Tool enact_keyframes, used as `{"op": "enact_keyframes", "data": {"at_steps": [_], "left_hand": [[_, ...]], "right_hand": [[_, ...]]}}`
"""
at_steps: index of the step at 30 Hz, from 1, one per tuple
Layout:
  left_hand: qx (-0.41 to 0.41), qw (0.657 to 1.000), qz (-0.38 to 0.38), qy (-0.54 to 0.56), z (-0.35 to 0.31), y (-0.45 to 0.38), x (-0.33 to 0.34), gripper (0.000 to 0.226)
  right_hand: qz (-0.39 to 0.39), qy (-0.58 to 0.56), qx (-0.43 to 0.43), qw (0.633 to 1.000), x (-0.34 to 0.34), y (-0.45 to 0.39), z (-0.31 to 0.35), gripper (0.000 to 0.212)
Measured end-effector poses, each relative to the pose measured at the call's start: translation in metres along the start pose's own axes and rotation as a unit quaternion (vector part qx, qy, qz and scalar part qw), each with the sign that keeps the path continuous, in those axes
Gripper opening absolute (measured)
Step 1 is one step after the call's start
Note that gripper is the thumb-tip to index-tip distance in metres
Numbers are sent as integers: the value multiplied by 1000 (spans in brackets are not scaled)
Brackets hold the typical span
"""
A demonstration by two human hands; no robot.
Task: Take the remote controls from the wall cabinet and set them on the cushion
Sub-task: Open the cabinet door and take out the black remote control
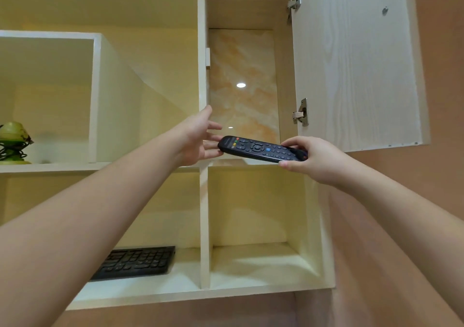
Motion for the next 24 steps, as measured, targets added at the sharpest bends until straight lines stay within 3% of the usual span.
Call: {"op": "enact_keyframes", "data": {"at_steps": [6,13,17,21,24], "left_hand": [[-26,997,57,43,30,27,-6,62],[-49,992,113,25,72,52,2,32],[-66,978,195,29,97,65,19,34],[-41,963,268,-4,114,78,42,49],[-12,950,292,-109,124,87,62,48]], "right_hand": [[9,-2,9,1000,13,40,12,45],[23,13,51,998,27,80,21,49],[12,12,80,997,27,105,23,51],[1,13,121,993,27,133,23,43],[9,18,155,988,29,159,22,38]]}}
Point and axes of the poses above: each hand's wrist, its own y-axis away from the middle knuckle, its own x-axis out of the palm, z = x × y, the point moved 7 cm from there along -y, towards the middle knuckle, and after that the axes turned 14 degrees about z, right-handed, at the moved point
